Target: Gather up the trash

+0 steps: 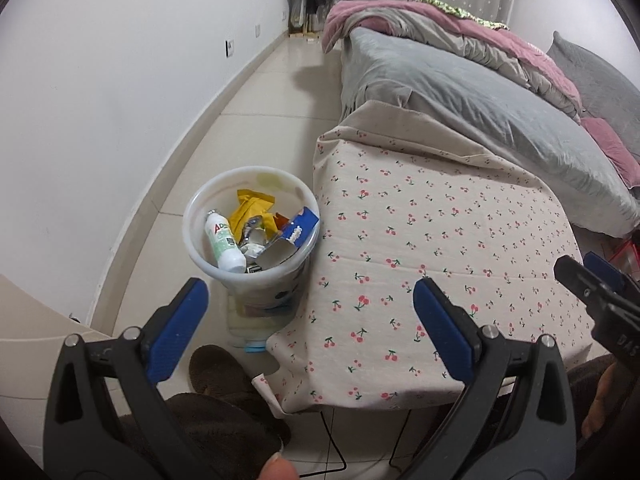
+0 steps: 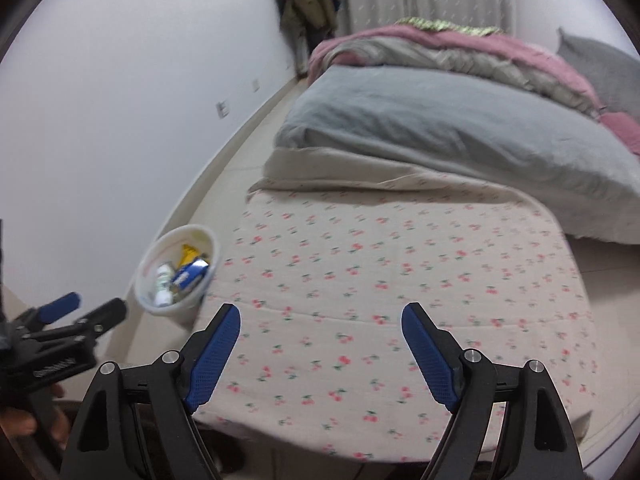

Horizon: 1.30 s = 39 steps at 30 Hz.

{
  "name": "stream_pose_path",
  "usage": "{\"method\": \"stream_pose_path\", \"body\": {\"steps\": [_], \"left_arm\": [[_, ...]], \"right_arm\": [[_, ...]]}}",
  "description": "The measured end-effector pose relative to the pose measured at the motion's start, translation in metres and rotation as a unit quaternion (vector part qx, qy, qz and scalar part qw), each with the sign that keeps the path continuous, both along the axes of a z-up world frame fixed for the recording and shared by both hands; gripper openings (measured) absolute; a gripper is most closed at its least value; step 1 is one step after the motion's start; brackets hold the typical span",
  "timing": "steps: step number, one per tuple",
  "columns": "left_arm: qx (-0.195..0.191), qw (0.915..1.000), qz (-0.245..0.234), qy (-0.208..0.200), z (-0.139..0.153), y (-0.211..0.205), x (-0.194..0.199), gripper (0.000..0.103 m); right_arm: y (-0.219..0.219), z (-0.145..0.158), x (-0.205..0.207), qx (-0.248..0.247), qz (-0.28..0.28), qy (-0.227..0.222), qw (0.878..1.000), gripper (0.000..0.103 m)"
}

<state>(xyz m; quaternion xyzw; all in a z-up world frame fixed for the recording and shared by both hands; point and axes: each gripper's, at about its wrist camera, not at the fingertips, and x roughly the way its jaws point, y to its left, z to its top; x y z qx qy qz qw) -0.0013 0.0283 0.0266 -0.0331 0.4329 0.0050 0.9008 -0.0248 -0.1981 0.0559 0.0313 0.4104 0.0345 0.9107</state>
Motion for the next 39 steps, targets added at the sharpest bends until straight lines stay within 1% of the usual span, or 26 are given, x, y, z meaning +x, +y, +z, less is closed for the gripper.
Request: {"method": "stream_pose_path", "body": {"steps": [4, 7, 12, 19, 26, 39], "left_arm": [[0.010, 0.9993, 0.023, -0.026, -0.005, -0.002, -0.010, 0.102], [0.017, 0.9989, 0.037, -0.024, -0.010, 0.000, -0.007, 0.102], [0.017, 0.9988, 0.037, -0.025, -0.011, -0.003, -0.007, 0.102], [0.015, 0.9989, 0.028, -0.034, -0.008, -0.009, -0.013, 0.102], [0.012, 0.9990, 0.025, -0.036, -0.007, -0.011, -0.014, 0.102], [0.005, 0.9990, 0.027, -0.036, -0.006, -0.012, -0.015, 0.102]], "right_arm": [[-0.012, -0.009, -0.011, -0.018, -0.027, -0.025, 0.999, 0.085], [-0.017, -0.017, -0.006, -0.024, -0.036, -0.020, 0.999, 0.085], [-0.018, -0.015, -0.010, -0.033, -0.036, -0.044, 0.998, 0.085], [-0.016, -0.023, -0.005, -0.021, -0.031, -0.026, 0.999, 0.085], [-0.009, -0.026, -0.007, -0.024, -0.021, -0.023, 0.999, 0.085], [-0.009, -0.031, -0.005, -0.023, -0.021, -0.013, 0.999, 0.085]]}}
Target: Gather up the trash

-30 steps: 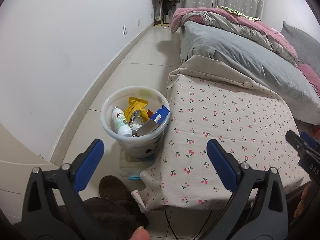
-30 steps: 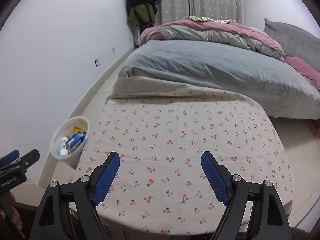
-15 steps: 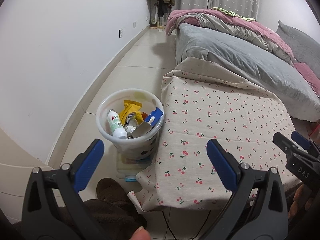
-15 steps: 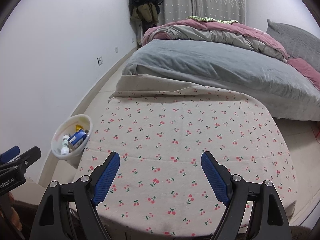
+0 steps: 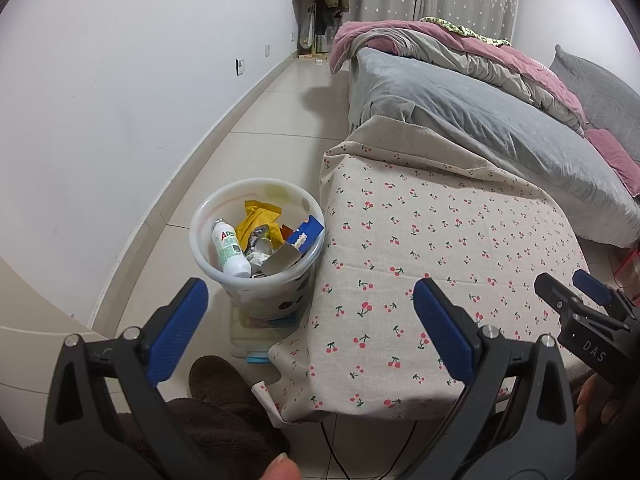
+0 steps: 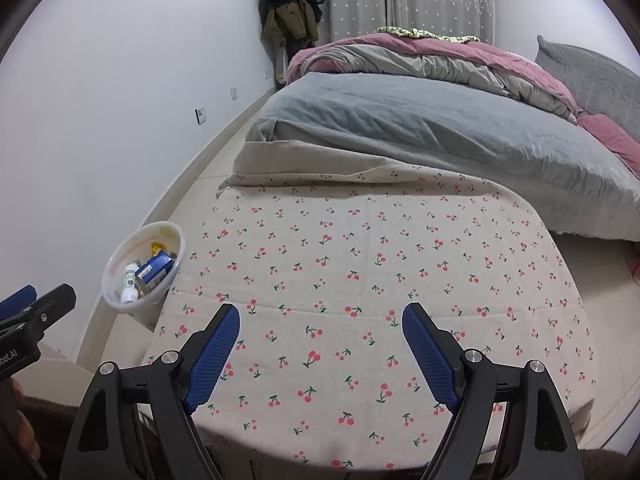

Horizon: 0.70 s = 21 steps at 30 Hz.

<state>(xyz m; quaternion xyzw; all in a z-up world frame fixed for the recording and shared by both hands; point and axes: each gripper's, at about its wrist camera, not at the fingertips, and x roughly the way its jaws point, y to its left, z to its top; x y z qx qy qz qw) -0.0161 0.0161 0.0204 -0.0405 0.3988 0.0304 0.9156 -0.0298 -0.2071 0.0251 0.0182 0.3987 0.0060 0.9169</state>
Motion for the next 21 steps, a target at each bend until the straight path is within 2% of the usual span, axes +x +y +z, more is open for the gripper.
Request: {"method": "stream_pose_path", "body": {"steps": [21], "left_arm": [[-0.003, 1.0000, -0.002, -0.002, 0.0022, -0.0024, -0.0014, 0.102]], "right_arm": [[-0.0007, -0.0005, 0.0009, 0.002, 0.001, 0.002, 1.000, 0.085]]}}
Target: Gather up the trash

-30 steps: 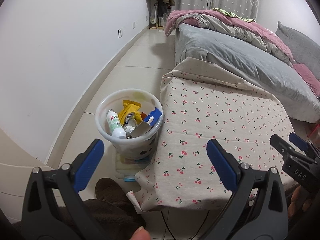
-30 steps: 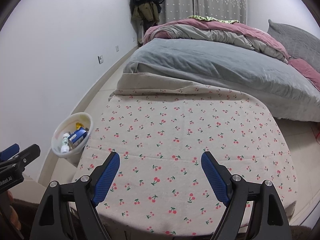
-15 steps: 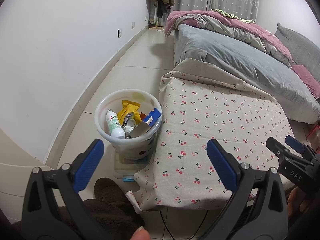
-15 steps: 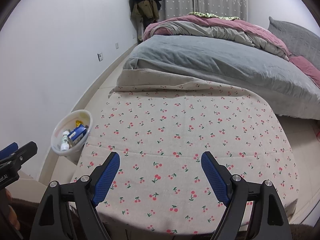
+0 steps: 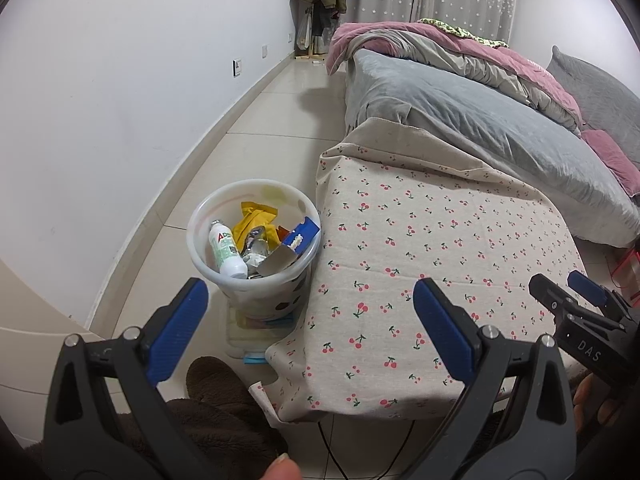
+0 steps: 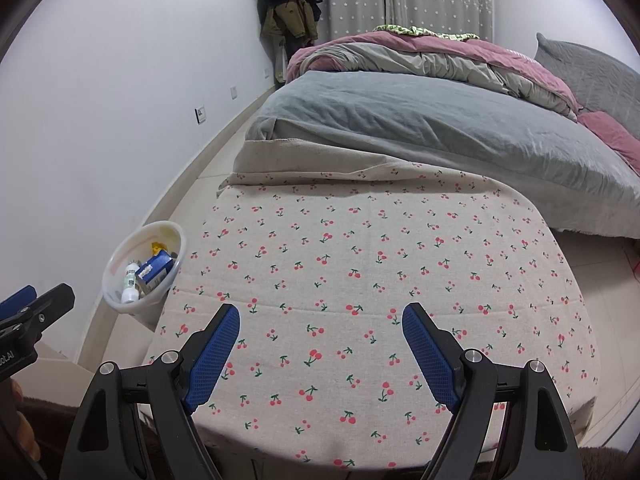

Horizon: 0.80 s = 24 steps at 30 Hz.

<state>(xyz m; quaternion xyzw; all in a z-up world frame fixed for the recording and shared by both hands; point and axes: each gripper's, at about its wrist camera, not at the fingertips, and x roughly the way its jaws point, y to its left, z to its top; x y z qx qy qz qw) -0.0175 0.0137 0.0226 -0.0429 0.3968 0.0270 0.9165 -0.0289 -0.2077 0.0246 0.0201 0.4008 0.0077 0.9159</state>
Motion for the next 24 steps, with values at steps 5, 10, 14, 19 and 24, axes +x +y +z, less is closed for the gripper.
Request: {"method": "stream_pose_path", "body": {"steps": [5, 10, 14, 19, 24], "left_arm": [[0.000, 1.0000, 0.000, 0.000, 0.0001, -0.0003, 0.0000, 0.102], [-0.001, 1.0000, 0.000, 0.000, 0.0000, -0.0005, -0.0002, 0.102], [-0.001, 1.0000, 0.000, 0.000, 0.0001, -0.0008, -0.0003, 0.102], [-0.001, 1.0000, 0.000, 0.000, -0.0003, -0.0005, -0.0002, 0.102], [0.003, 1.0000, 0.000, -0.001, 0.0013, -0.0021, -0.0021, 0.102]], "right_arm": [[0.0009, 0.0001, -0.0004, 0.000, -0.001, 0.000, 1.000, 0.085], [0.0014, -0.0004, -0.0004, 0.000, -0.002, 0.001, 1.000, 0.085], [0.0017, -0.0002, -0.0006, -0.001, -0.003, 0.000, 1.000, 0.085], [0.0021, -0.0005, -0.0013, 0.000, -0.002, 0.000, 1.000, 0.085], [0.0024, -0.0019, -0.0008, -0.001, 0.000, 0.001, 1.000, 0.085]]}}
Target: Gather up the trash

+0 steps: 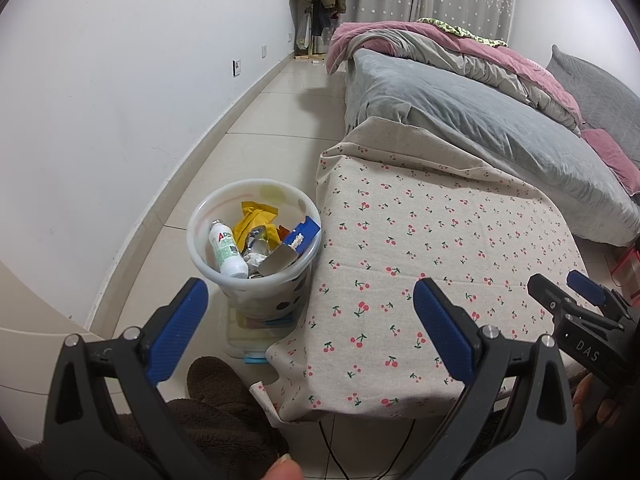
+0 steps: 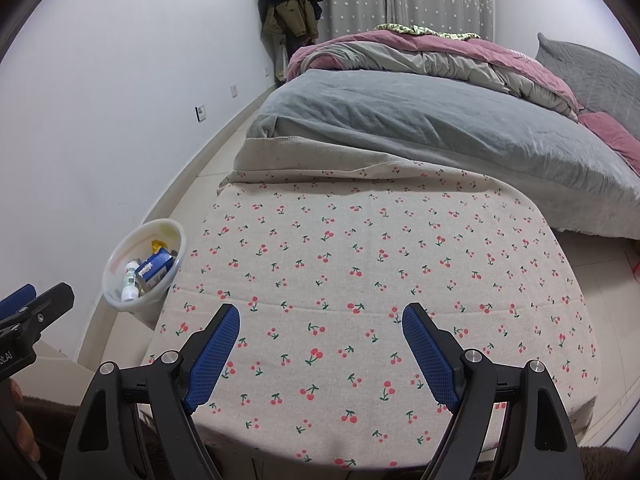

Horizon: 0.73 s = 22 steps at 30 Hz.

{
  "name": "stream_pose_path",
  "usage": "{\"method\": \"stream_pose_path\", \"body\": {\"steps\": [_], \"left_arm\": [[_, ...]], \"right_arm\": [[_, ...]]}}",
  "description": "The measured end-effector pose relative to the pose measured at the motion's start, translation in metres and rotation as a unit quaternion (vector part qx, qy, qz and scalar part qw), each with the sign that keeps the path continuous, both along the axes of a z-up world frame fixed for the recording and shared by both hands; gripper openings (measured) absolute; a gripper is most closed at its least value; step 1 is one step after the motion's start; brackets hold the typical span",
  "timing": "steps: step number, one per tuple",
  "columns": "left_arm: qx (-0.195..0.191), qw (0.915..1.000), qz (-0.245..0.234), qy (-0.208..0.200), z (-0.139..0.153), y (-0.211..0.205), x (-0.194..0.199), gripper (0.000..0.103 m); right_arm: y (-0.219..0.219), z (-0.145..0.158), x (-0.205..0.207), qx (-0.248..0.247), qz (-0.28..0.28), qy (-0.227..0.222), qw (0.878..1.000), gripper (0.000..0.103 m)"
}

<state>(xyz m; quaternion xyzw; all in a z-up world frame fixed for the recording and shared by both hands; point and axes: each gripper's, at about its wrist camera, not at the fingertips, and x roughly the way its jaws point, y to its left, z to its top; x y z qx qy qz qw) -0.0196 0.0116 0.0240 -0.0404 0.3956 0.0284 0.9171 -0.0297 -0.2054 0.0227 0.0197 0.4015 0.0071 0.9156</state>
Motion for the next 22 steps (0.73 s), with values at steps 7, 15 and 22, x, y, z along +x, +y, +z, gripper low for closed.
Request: {"method": "stream_pose_path", "body": {"steps": [7, 15, 22], "left_arm": [[-0.001, 1.0000, 0.003, 0.001, -0.0019, 0.0028, 0.0004, 0.102], [0.002, 1.0000, 0.004, 0.002, -0.0037, 0.0035, 0.0023, 0.102], [0.004, 1.0000, -0.006, -0.002, -0.0015, 0.0022, 0.0016, 0.102]], "right_arm": [[-0.0010, 0.0002, -0.0001, 0.001, 0.002, -0.002, 1.000, 0.085], [-0.0013, 0.0007, 0.0002, 0.002, 0.003, -0.002, 1.000, 0.085], [0.0028, 0.0022, 0.0016, 0.006, 0.009, -0.001, 1.000, 0.085]]}}
